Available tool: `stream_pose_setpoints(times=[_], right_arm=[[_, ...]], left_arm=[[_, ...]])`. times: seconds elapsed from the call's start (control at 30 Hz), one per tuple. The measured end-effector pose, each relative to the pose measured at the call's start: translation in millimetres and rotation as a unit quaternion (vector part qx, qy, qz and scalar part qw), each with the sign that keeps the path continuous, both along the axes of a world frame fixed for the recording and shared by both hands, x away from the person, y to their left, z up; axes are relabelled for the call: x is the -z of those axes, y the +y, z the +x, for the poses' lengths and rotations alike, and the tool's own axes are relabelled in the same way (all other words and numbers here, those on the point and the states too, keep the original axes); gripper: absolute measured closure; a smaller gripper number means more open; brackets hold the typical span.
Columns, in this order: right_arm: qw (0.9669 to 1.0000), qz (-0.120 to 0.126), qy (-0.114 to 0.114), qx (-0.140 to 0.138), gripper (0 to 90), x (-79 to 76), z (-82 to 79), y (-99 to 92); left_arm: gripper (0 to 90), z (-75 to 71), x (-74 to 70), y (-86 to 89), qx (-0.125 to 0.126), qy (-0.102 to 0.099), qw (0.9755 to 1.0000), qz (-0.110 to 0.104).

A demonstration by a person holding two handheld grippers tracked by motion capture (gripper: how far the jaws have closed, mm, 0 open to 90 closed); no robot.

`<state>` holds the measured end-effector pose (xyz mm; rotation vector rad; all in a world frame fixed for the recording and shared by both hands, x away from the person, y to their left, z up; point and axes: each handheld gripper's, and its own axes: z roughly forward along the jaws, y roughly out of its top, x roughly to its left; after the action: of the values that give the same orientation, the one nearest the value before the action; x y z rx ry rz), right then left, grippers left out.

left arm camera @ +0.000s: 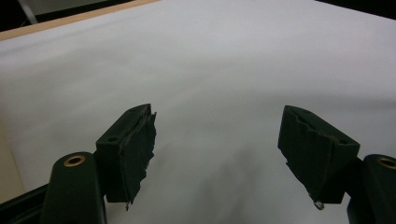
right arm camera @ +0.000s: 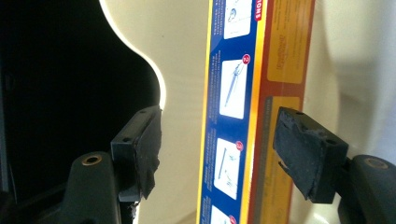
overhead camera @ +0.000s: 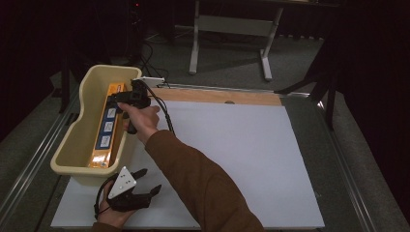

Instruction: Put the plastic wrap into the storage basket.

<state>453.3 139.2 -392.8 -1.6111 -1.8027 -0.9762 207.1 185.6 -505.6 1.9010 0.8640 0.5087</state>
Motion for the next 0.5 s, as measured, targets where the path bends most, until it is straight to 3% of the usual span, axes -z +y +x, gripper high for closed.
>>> stream_pose_setpoints(times=[0.1,0.13,0.17,0.23,0.3,0.33,0.5], right_arm=[[0.9998,-0.009,-0.011,-0.015,32.8,-1.5,0.2,-4.2],[0.999,-0.007,-0.031,-0.031,33.2,-2.7,-1.3,-9.5],[0.999,-0.007,-0.031,-0.031,33.2,-2.7,-1.3,-9.5],[0.9975,0.0,-0.049,-0.05,34.0,-3.2,-5.9,-19.7],[0.9943,-0.012,-0.08,-0.069,36.5,-5.5,-9.2,-28.8],[0.9943,-0.012,-0.08,-0.069,36.5,-5.5,-9.2,-28.8],[0.9785,-0.04,-0.168,-0.113,33.2,-7.4,-19.4,-49.2]], left_arm=[[27.0,0.0,0.0,-0.3,0.0,0.0,1.0,0.001],[27.0,0.0,-0.1,-0.4,0.0,-0.001,1.0,0.002],[27.0,0.2,0.0,-0.5,0.0,0.0,1.0,0.001],[27.0,0.7,-0.1,-0.9,0.0,0.001,1.0,0.001],[27.0,1.1,-0.2,-1.6,-0.001,0.001,1.0,0.002],[27.0,0.9,-0.5,-2.0,0.0,0.0,1.0,0.005],[27.0,-0.7,-1.0,-2.6,-0.004,-0.002,1.0,0.009]])
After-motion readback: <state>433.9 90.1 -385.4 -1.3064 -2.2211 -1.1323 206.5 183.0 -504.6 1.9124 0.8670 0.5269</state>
